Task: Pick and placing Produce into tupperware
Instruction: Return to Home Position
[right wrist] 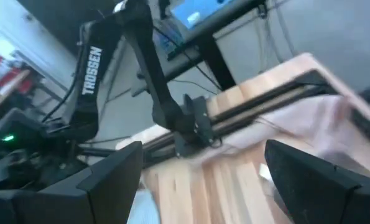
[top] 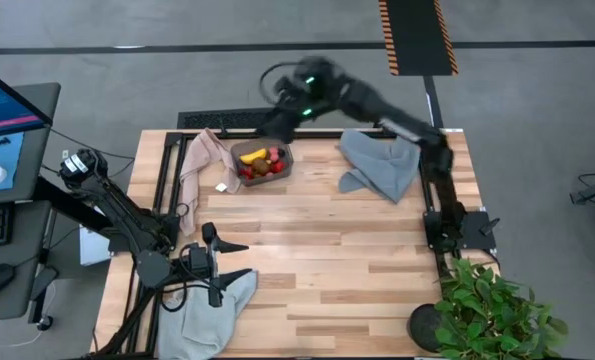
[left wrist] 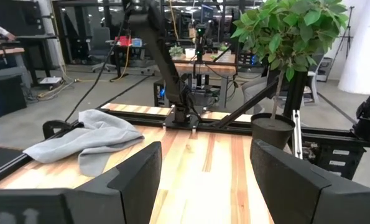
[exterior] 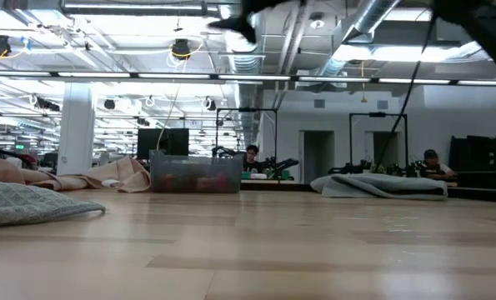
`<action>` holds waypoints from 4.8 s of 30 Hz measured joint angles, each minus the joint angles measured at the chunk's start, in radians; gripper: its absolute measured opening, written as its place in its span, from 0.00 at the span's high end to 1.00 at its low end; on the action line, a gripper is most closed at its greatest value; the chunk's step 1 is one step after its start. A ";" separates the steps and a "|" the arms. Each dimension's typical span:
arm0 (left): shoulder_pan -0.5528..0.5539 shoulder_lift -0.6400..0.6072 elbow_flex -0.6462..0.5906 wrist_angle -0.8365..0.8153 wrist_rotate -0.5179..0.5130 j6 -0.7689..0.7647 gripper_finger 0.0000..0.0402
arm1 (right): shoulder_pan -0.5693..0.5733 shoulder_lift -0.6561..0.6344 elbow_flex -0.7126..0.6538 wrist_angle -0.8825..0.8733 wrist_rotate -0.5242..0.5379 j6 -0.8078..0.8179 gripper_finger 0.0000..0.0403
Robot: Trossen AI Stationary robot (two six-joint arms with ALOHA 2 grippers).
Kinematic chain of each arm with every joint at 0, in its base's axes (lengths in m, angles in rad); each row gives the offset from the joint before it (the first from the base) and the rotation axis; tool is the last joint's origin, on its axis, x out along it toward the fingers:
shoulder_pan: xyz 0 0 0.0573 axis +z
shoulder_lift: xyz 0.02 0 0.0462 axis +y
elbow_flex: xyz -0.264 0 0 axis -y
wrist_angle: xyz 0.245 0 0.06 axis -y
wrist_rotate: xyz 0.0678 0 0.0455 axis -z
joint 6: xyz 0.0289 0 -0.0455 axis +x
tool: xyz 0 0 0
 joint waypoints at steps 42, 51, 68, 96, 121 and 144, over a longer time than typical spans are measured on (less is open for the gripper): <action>0.003 0.000 0.000 0.002 -0.062 -0.004 0.41 | 1.221 -1.007 -0.850 -0.252 1.305 0.066 0.10; 0.057 0.000 0.000 -0.002 -0.072 -0.004 0.41 | 1.118 -1.284 -1.448 0.218 1.082 0.045 0.10; 0.233 0.044 -0.214 0.456 0.290 0.144 0.41 | 0.912 -1.598 -1.938 0.540 0.918 0.081 0.11; 0.492 0.043 -0.606 0.879 0.559 0.119 0.41 | 0.732 -1.558 -2.317 1.109 0.578 -0.228 0.11; 0.616 -0.103 -0.654 0.788 0.556 0.086 0.41 | 0.404 -1.965 -2.317 0.779 0.267 -0.273 0.11; 0.615 -0.944 -0.653 -0.175 0.435 0.007 0.41 | 0.394 -2.098 -2.296 0.627 0.287 -0.277 0.11</action>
